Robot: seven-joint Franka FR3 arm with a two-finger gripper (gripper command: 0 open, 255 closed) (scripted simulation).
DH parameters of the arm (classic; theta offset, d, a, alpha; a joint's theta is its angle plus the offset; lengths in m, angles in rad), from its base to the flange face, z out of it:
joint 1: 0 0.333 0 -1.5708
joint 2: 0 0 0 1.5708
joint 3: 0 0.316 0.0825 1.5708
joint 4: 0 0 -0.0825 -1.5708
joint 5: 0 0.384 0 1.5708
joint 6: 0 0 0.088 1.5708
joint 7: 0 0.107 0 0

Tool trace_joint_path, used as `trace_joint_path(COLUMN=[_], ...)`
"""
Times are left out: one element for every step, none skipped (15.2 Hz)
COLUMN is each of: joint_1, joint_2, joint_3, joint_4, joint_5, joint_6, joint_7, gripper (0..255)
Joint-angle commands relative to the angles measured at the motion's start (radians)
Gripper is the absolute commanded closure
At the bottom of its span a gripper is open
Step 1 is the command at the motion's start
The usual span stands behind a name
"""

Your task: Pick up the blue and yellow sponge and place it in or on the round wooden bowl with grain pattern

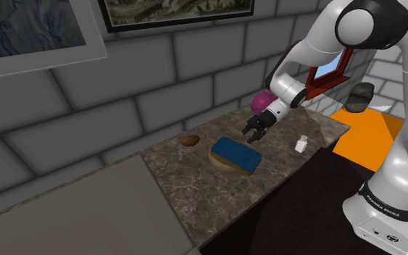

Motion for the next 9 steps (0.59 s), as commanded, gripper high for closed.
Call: trace_joint_path(joint_1=[-0.022, -0.031, -0.031, -0.031, -0.031, -0.031, -0.031, -0.031, -0.031], joint_2=[-0.019, -0.028, -0.028, -0.028, -0.028, -0.028, -0.028, -0.028, -0.028], joint_3=[-0.03, -0.043, -0.043, -0.044, -0.044, -0.044, -0.044, -0.044, -0.044], joint_4=[0.004, 0.005, 0.005, 0.005, 0.005, 0.005, 0.005, 0.005, 0.005], joint_5=[-0.051, -0.072, -0.072, -0.072, -0.072, -0.072, -0.072, -0.072, -0.072], joint_6=[-0.026, -0.037, -0.037, -0.037, -0.037, -0.037, -0.037, -0.037, -0.037], joint_7=[0.011, 0.015, 0.015, 0.015, 0.015, 0.015, 0.015, 0.015, 0.015], gripper=[0, 0, 0, 0, 0, 0, 0, 0, 0])
